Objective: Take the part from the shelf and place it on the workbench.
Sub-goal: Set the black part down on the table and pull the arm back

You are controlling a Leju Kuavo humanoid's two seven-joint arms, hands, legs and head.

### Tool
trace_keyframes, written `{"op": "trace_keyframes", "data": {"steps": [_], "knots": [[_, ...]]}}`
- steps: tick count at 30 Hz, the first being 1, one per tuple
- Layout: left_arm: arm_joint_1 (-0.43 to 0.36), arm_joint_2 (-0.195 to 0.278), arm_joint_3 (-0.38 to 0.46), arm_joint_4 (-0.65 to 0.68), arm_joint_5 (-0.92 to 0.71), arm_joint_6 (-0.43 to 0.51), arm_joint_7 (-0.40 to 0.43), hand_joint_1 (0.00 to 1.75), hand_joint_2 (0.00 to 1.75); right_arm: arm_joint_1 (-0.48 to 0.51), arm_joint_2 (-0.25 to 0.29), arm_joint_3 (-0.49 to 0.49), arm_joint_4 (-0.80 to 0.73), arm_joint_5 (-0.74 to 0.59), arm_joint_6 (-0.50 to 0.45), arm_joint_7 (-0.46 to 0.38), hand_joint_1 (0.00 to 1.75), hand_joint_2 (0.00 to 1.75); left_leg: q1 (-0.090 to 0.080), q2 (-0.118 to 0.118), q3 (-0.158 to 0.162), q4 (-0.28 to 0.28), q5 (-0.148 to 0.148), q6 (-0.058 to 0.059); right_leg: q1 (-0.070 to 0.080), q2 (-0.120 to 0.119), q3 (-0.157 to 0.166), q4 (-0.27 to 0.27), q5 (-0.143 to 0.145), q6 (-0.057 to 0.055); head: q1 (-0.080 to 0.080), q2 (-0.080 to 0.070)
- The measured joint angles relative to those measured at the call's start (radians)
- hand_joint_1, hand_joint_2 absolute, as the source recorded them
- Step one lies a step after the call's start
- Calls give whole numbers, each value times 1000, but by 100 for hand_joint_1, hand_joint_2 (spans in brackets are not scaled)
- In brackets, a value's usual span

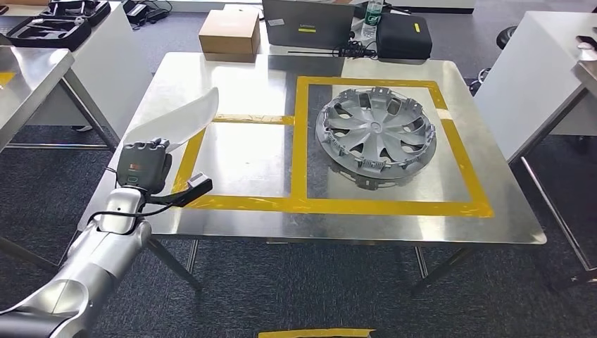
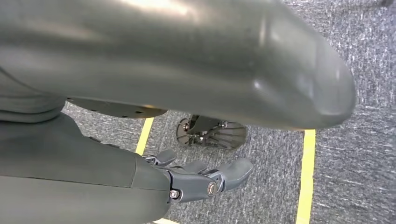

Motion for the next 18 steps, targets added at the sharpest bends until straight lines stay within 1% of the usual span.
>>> {"op": "trace_keyframes", "data": {"steps": [7, 12, 16, 18], "knots": [[-68, -93, -40, 32, 0, -21, -29, 175, 175, -1, 9, -4, 0, -19, -16, -3, 0, 0, -1, 0, 0, 0, 0, 0, 0, 0, 0, 0, 0, 0, 0, 0], [-85, -144, -55, 47, 0, -26, -51, 175, 175, -1, 15, -20, 0, -35, -26, -3, 0, 0, -1, 0, 0, 0, 0, 0, 0, 0, 0, 0, 0, 0, 0, 0], [-90, -166, -61, 59, 0, -28, -55, 0, 175, -1, 20, -28, 0, -36, -31, 1, 0, 0, -1, 0, 0, 0, 0, 0, 0, 0, 0, 0, 0, 0, 0, 0], [-91, -172, -64, 64, 0, -31, -53, 0, 175, 0, 21, -30, 0, -35, -31, 3, 0, 0, 0, 0, 0, 0, 0, 0, 0, 0, 0, 0, 0, 0, 0, 0]]}}
